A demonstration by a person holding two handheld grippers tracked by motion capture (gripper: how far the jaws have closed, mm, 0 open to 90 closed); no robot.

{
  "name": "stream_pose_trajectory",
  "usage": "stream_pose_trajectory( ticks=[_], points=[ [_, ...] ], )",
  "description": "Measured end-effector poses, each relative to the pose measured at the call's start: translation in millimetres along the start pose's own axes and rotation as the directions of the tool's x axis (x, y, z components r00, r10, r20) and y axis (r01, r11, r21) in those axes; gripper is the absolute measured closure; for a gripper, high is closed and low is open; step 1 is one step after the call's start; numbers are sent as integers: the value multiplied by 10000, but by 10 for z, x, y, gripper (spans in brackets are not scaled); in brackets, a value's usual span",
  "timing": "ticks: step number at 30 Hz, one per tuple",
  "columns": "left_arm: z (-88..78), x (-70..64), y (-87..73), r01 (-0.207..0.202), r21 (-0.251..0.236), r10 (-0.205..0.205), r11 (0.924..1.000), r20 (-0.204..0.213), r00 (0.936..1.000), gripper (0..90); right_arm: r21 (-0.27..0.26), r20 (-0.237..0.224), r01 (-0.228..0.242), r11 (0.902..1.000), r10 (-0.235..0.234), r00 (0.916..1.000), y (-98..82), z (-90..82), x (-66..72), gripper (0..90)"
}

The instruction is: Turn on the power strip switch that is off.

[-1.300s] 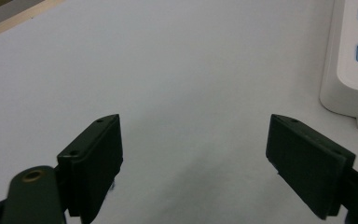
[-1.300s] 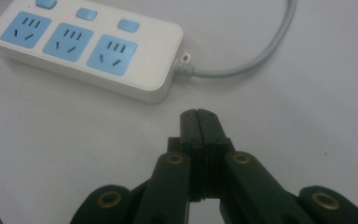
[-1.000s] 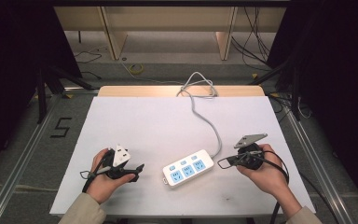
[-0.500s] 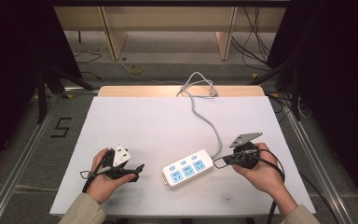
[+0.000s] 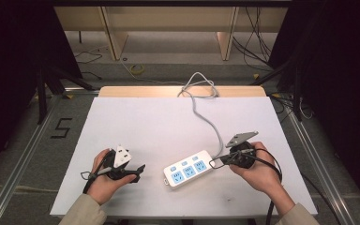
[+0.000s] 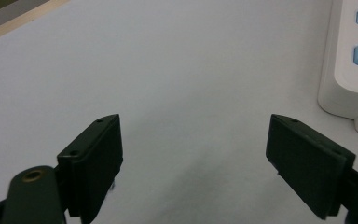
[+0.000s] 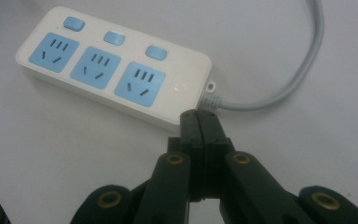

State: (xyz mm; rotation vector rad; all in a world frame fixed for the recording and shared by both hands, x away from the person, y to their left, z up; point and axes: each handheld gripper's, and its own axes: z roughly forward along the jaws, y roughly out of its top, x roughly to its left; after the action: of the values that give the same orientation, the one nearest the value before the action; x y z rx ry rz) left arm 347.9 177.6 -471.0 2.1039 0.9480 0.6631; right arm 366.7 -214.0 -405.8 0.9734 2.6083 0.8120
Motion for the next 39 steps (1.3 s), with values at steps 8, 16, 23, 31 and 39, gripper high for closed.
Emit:
stream_pose_trajectory(
  ticks=[8, 16, 23, 31, 39],
  points=[
    [0, -1, 1, -3, -6, 3, 10000, -4, 10000, 184, 43, -71, 39, 10000, -39, 10000, 40, 9, 23, 900],
    [1, -6, 4, -19, 5, 19, 10000, 2, 10000, 184, 66, -150, 123, 9999, -122, 9998, 88, 31, 62, 900],
    [0, -7, 4, -17, 3, 17, 10000, 2, 10000, 184, 99, -281, 341, 9994, -338, 9990, 138, 65, 116, 900],
    [-1, -7, 4, -59, 38, 59, 10000, 10, 10000, 184, 163, -379, 419, 9990, -413, 9984, 194, 90, 170, 900],
    [-1, -10, 5, -56, 23, 56, 10000, 11, 10000, 184, 208, -466, 576, 9981, -566, 9973, 247, 120, 227, 900]
  ],
)
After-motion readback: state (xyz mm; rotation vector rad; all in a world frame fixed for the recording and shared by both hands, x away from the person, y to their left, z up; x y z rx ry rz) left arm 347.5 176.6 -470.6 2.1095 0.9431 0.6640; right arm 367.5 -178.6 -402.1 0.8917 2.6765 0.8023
